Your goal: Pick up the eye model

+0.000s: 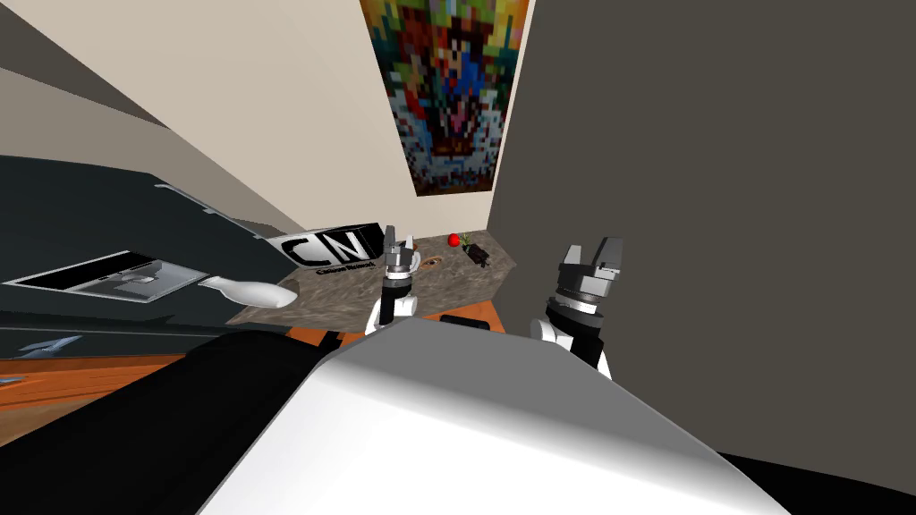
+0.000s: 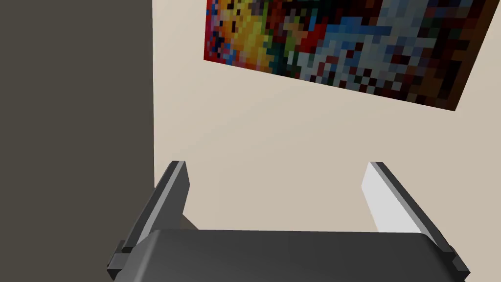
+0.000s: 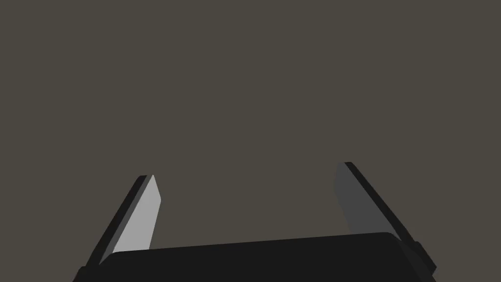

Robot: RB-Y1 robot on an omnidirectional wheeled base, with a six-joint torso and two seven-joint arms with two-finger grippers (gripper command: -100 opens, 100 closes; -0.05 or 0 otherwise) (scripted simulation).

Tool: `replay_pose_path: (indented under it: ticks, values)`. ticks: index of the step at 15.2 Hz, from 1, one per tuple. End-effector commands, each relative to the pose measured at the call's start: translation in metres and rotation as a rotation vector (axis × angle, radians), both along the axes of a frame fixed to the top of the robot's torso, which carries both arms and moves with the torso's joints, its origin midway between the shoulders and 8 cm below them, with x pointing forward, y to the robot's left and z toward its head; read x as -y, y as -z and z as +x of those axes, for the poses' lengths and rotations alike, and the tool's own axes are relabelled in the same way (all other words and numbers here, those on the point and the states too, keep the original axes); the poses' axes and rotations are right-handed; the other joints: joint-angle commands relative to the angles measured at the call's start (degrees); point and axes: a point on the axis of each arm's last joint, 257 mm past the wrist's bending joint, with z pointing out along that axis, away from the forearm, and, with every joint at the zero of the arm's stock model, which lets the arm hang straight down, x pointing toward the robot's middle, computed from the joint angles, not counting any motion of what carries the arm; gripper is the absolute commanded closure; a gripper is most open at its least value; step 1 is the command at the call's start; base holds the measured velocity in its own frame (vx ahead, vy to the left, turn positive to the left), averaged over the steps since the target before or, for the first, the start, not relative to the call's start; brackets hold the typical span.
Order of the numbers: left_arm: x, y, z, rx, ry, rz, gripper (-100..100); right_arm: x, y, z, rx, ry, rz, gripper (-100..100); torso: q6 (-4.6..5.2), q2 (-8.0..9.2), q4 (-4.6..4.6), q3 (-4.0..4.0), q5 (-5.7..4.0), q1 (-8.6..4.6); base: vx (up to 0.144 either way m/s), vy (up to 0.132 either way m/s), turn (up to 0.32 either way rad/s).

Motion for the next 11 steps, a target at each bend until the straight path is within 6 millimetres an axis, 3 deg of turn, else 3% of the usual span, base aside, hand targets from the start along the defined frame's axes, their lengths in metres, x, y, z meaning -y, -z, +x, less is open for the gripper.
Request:
replay_pose_path:
  ticks: [1,11]
  values:
    - [0.003,0.005,0.006,-0.03,0.025,0.019,-100,0.0,0.0,0.0,0.0,0.0,0.0,0,0.0,0.0,0.0,0.0,0.0,0.0,0.004,-0.006,-0.01]
    - [0.001,0.032,0.037,-0.183,0.095,-0.013,-100,0.0,0.0,0.0,0.0,0.0,0.0,0,0.0,-0.07,-0.02,-0.04,-0.01,-0.05,0.012,-0.015,-0.011]
